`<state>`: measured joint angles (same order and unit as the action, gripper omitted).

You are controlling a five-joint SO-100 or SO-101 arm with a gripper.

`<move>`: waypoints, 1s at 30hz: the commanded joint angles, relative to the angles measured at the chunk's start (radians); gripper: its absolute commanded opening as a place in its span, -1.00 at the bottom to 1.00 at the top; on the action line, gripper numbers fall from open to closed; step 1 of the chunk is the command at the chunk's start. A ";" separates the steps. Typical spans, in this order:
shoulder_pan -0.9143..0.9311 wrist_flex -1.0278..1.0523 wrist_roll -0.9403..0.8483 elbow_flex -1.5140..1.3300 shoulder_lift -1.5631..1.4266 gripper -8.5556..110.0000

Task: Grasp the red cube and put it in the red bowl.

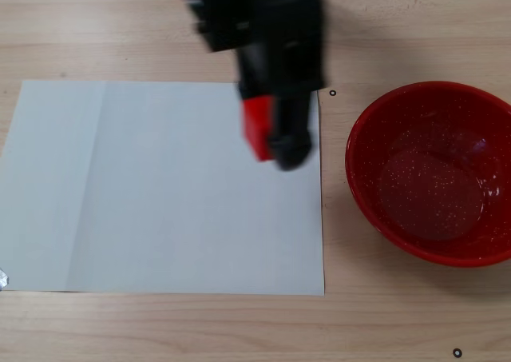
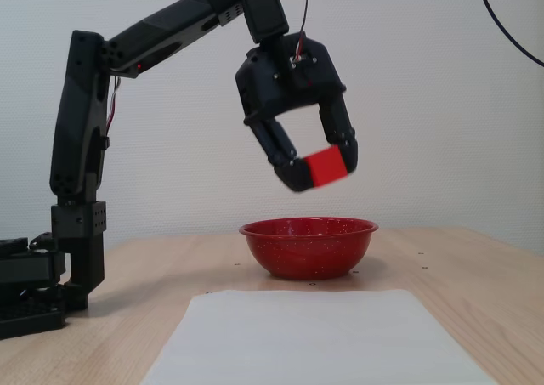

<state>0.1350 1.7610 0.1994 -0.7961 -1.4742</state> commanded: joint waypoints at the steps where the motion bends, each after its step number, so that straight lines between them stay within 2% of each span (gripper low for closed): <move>1: 0.051 0.020 -0.028 0.130 -0.129 -0.85; 17: 0.339 -0.071 -0.104 0.170 -0.089 -0.85; 30: 0.434 -0.112 -0.167 0.091 -0.015 -0.85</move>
<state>0.5660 1.6751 0.0430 -0.7348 -1.4450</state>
